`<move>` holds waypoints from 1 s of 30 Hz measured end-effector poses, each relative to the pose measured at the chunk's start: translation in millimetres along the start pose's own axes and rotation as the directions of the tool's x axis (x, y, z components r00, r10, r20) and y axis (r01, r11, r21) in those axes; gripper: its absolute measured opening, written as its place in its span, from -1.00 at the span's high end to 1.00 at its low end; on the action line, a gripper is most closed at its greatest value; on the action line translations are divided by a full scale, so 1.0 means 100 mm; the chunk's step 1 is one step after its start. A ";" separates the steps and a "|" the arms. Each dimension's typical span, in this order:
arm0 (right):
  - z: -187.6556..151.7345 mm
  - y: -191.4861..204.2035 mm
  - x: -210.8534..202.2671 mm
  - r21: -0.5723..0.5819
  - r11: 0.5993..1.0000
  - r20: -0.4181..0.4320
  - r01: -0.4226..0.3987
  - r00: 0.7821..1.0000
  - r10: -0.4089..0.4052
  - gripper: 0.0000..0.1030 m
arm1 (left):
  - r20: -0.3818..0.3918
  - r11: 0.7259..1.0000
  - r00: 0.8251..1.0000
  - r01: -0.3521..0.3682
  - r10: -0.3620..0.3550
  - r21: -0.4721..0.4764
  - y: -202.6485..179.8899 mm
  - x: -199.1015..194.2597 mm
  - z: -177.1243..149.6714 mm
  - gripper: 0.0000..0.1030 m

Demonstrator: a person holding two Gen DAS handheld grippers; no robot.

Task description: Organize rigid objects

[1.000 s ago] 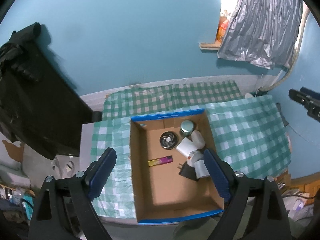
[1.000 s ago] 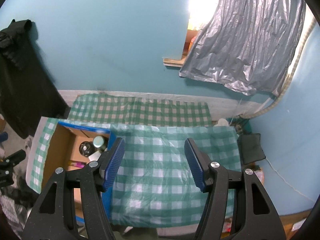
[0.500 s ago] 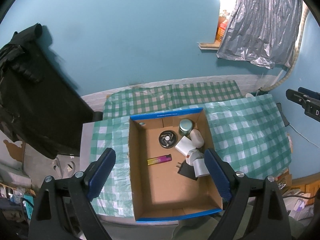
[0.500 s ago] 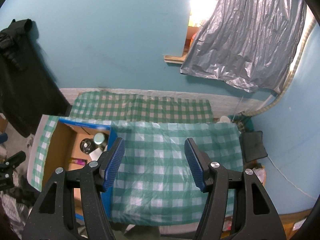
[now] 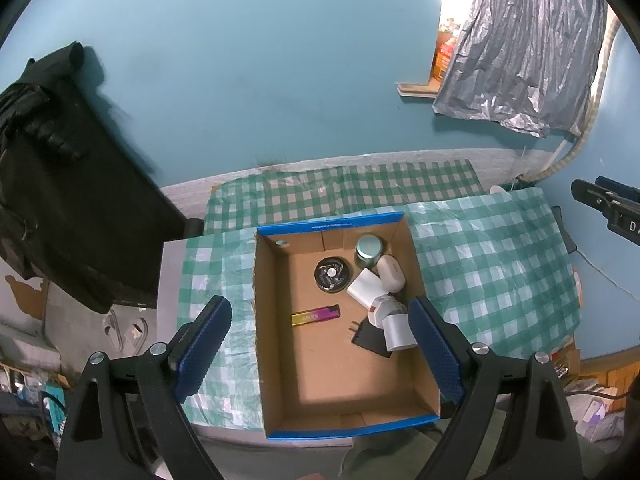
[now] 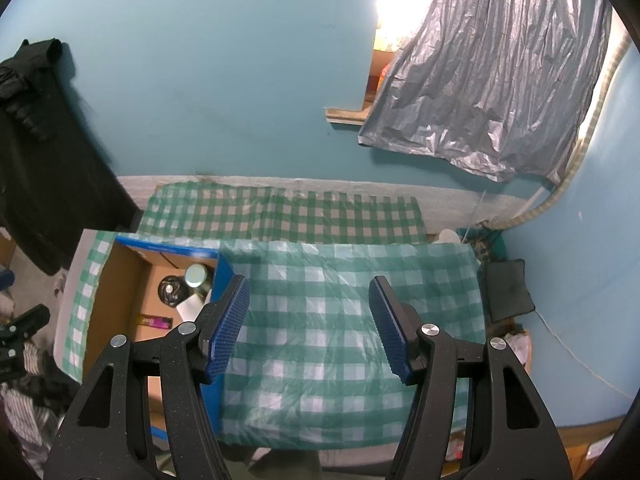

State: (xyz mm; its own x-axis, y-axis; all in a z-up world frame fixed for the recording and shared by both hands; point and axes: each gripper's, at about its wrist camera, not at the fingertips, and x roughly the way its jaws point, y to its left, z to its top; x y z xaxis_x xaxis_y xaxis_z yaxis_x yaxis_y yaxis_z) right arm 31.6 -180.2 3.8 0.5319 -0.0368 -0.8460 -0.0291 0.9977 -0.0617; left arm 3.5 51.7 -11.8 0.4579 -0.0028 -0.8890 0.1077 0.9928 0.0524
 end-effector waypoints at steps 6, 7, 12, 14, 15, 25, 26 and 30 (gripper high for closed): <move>-0.02 -0.02 0.00 0.003 1.000 0.001 0.000 1.000 0.000 -0.19 | 0.002 1.000 1.000 0.000 0.000 -0.001 -0.01 -0.02 -0.01 -0.77; -0.02 -0.02 0.00 0.003 1.000 0.001 0.000 1.000 0.000 -0.19 | 0.001 1.000 1.000 -0.001 0.001 -0.001 -0.02 -0.01 -0.01 -0.77; -0.01 -0.01 0.00 0.002 1.000 -0.001 -0.001 1.000 0.001 -0.19 | -0.005 1.000 1.000 0.000 0.000 -0.002 -0.02 -0.02 -0.01 -0.77; -0.02 -0.01 0.00 0.001 1.000 0.001 -0.001 1.000 0.001 -0.19 | -0.008 1.000 1.000 0.000 0.000 -0.003 -0.02 -0.01 -0.01 -0.77; -0.03 -0.02 0.00 0.002 1.000 0.000 0.000 1.000 0.000 -0.19 | -0.009 1.000 1.000 0.000 0.000 -0.005 -0.02 0.00 -0.01 -0.77; -0.04 -0.02 0.01 0.002 1.000 0.000 0.000 1.000 0.000 -0.19 | -0.020 1.000 1.000 0.000 0.000 -0.003 -0.01 0.02 -0.02 -0.78; -0.04 -0.02 0.01 0.002 1.000 -0.002 0.002 1.000 -0.002 -0.19 | -0.019 1.000 1.000 -0.005 0.005 -0.002 -0.01 0.02 -0.02 -0.78; -0.06 -0.04 0.01 0.002 1.000 -0.006 -0.001 1.000 0.001 -0.19 | -0.021 1.000 1.000 -0.016 0.016 0.002 -0.02 0.04 -0.02 -0.79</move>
State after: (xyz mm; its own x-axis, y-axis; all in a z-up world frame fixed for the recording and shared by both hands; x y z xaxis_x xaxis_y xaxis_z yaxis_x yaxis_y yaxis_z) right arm 27.6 -184.8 -0.1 0.5270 -0.0359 -0.8491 -0.0284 0.9978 -0.0598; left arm 3.7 50.4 -16.5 0.4405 0.0154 -0.8976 0.1025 0.9925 0.0673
